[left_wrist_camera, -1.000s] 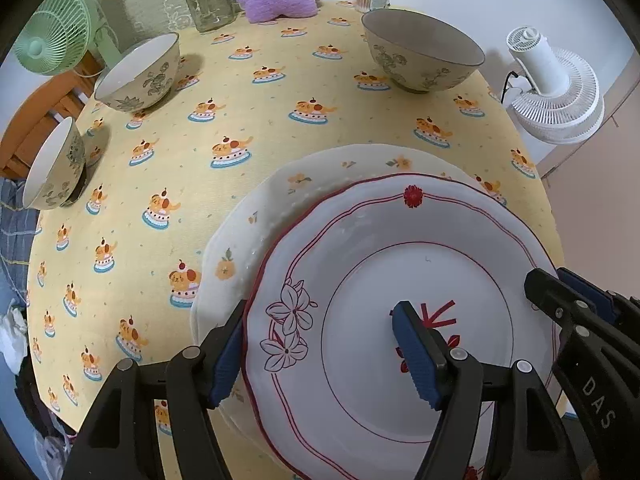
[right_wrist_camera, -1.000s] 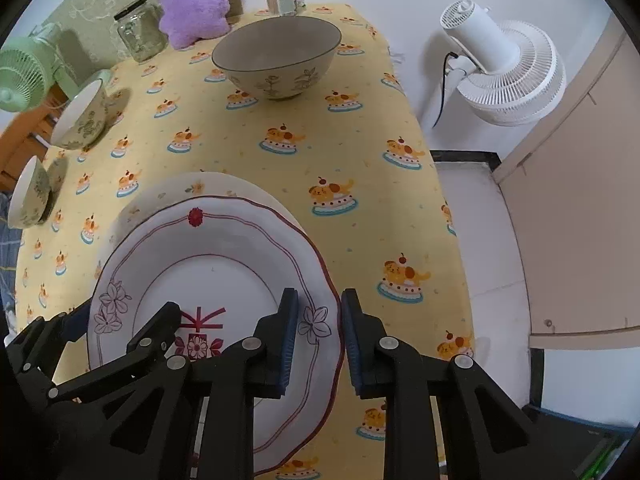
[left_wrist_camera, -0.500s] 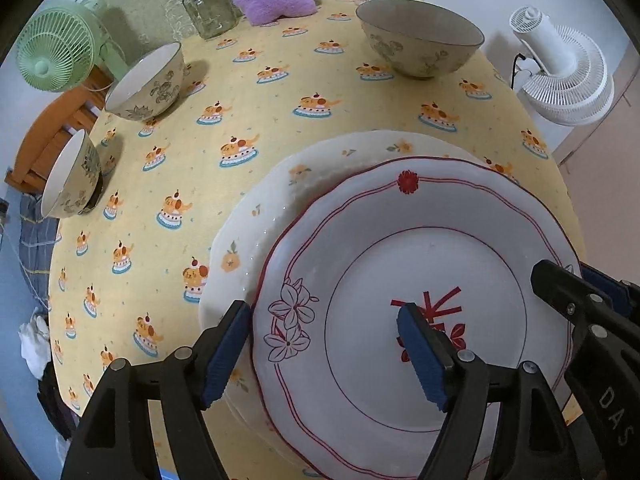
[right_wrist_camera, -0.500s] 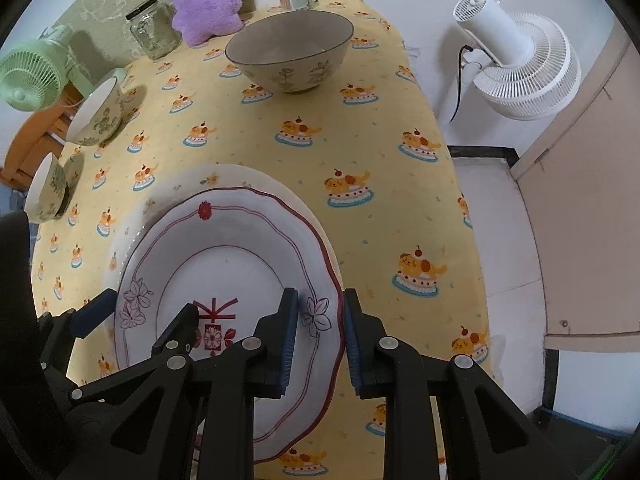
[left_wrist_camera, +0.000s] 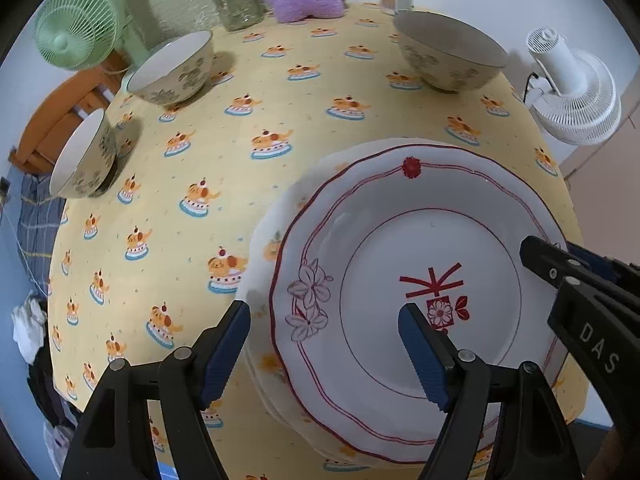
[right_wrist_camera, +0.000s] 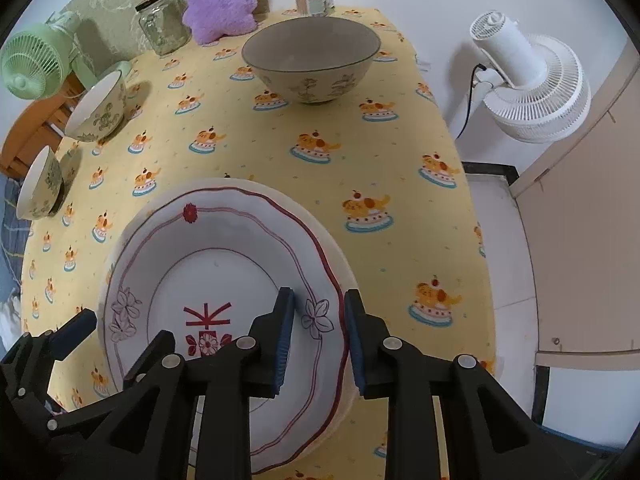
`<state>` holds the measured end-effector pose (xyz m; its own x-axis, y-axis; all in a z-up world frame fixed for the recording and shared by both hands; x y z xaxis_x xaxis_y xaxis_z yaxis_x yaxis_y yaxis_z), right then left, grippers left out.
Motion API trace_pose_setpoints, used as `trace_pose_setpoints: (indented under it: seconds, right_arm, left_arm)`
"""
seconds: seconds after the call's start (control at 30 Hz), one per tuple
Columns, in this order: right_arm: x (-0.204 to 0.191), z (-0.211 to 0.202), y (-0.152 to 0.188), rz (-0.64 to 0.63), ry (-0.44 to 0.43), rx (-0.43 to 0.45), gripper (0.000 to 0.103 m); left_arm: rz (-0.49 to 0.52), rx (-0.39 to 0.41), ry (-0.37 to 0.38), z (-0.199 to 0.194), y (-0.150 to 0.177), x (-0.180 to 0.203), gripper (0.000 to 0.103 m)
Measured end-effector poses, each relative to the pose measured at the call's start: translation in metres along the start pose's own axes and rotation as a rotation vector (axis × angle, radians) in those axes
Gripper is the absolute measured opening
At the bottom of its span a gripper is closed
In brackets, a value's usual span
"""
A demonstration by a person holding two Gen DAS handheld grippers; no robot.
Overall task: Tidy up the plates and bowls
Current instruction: 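Open both grippers and release the red-rimmed plate on the stack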
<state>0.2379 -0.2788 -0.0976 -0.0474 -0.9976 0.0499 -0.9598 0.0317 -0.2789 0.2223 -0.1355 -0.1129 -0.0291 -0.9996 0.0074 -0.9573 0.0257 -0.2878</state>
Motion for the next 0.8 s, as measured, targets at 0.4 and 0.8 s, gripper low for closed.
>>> trace_pose_setpoints:
  seconds: [0.4, 0.8]
  right_arm:
    - [-0.013, 0.004, 0.002, -0.027, 0.044, -0.003, 0.050]
    - [-0.017, -0.012, 0.011, -0.050, -0.031, 0.009, 0.078]
  left_arm:
    - [0.006, 0.004, 0.078, -0.001, 0.000, 0.003, 0.080]
    - [0.000, 0.038, 0.101, -0.017, 0.007, 0.009, 0.086]
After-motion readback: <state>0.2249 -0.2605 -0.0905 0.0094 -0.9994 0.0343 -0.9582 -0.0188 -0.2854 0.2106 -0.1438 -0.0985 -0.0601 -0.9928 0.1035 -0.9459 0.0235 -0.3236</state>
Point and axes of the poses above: each gripper's, at about its wrist camera, not at the fingertips, and z roughly the way its jaws point, x to its right, y to its underside, the point moved 5 cm from there along z, roughly the way its jaws point, and after that the axes turned 5 degrees about y, right-handed, at the moved point
